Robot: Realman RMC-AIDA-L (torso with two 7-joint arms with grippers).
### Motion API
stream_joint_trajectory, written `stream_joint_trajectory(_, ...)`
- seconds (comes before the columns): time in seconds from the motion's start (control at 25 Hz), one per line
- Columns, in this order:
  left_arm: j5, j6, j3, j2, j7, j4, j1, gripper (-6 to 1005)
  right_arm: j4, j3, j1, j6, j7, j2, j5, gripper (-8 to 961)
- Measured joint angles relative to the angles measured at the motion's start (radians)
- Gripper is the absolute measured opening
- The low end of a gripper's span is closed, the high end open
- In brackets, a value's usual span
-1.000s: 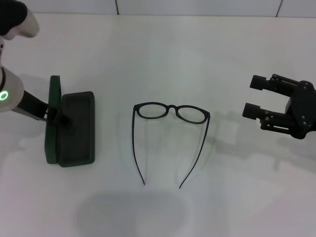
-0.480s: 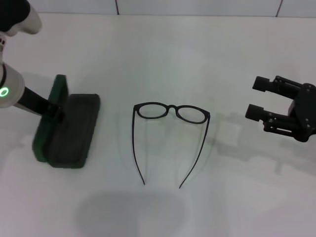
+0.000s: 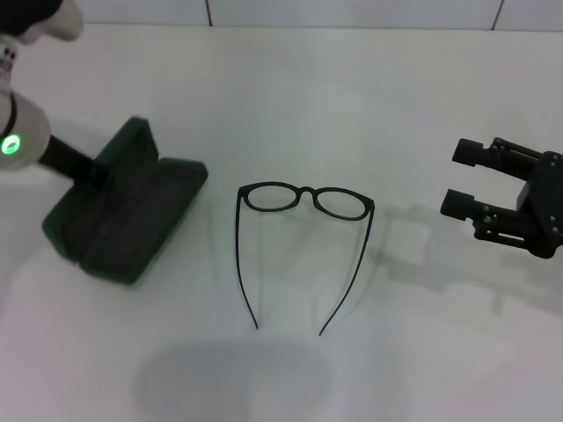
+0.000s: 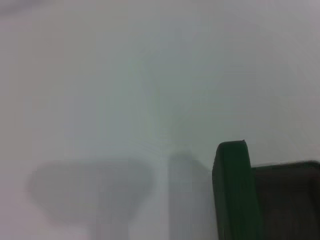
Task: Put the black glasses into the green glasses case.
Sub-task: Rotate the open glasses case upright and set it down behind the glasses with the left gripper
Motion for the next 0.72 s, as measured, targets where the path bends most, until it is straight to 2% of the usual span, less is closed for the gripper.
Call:
stream_joint_trajectory(0.2, 0.000, -0.079, 0.015, 0.001, 0.141, 0.071, -0.044, 106, 0.007, 0.000, 0.000, -0.045, -0.017, -0.003, 0.006, 761)
stream_joint_trajectory(0.36, -0.001, -0.248, 0.116, 0.001, 0.370, 0.075, -0.063, 90, 0.011, -0.006, -0.001, -0.106, -0.031, -0.004, -0.002, 761)
stream_joint_trajectory(0.56, -0.013, -0.545, 0.287, -0.005, 0.661, -0.043, -0.081, 84, 0.022, -0.012, -0.017, -0.192, -0.053, -0.005, -0.022, 761)
stream_joint_trajectory(0.72, -0.077, -0.689, 0.390, -0.005, 0.806, -0.180, -0.126, 79, 0.024, -0.012, -0.042, -0.204, -0.055, -0.003, -0.025, 761)
